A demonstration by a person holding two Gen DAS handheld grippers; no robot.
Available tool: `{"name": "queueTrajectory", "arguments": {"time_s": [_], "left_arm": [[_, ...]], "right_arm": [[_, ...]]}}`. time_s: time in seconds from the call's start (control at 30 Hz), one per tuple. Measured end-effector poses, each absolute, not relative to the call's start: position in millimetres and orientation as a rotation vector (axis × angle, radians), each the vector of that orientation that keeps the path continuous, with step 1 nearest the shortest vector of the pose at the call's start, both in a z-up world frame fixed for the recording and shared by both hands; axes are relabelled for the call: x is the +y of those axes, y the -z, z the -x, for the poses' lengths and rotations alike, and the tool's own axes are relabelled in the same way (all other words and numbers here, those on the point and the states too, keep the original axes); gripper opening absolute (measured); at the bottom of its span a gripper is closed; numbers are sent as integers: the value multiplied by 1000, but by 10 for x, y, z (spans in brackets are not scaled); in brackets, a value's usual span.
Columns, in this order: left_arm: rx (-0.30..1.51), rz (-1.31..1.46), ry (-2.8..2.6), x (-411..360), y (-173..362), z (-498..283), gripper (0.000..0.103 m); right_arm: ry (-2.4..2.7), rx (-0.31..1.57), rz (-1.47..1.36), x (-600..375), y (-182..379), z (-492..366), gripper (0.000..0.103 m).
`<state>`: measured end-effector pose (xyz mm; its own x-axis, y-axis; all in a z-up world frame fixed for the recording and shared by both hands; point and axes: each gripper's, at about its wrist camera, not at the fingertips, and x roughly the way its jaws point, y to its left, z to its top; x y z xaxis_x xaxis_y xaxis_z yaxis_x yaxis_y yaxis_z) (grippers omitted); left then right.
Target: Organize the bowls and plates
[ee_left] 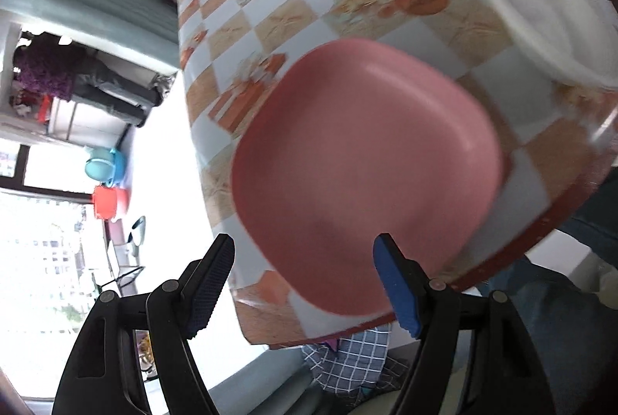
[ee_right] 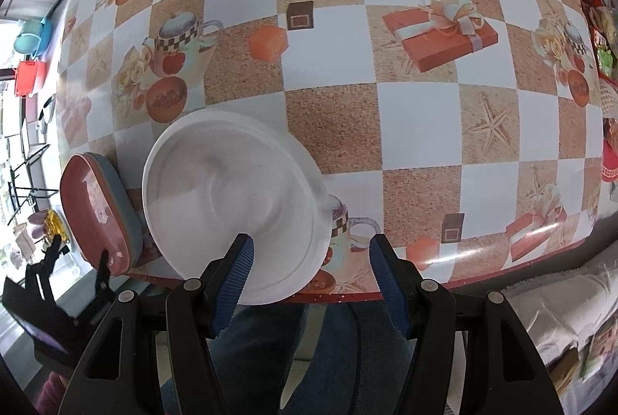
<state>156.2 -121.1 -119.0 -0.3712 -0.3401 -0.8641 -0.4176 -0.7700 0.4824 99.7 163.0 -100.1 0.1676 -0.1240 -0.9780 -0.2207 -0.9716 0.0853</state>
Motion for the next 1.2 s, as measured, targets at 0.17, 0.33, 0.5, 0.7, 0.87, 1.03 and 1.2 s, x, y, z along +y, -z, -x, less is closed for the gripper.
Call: {"name": "queueTrajectory", "arguments": {"time_s": [0.17,0.33,0.5,0.7,0.87,1.03,1.2], "left_arm": [[1125,1742,-2382,-1405,1263,-1386,78],[1180,1745,-2398,-1545,1294,-1220,78],[1005,1804,-2431,-1709,1160,-1091,78],[354,2051,-2281,-1950,1063,-1119,78],[146,2055,-2271,-1831,919,-1098,78],[196,1921,-2232,-1310,708,-904,78],[294,1832,-2144,-630,644,-725,78]], "right_arm": [[-1942,346,2341,1630,1043,-1039,64],[-1946,341,2337,1635,1052,-1077,64],[-1938,365,2327,1697,1049,-1083,64],[-1937,382,2336,1700,1078,-1058,64],[-1928,372,2339,1683,1105,-1041,64],[-1921,369,2331,1707,1125,-1043,64],[-1902,405,2323,1793,1175,-1080,64]]}}
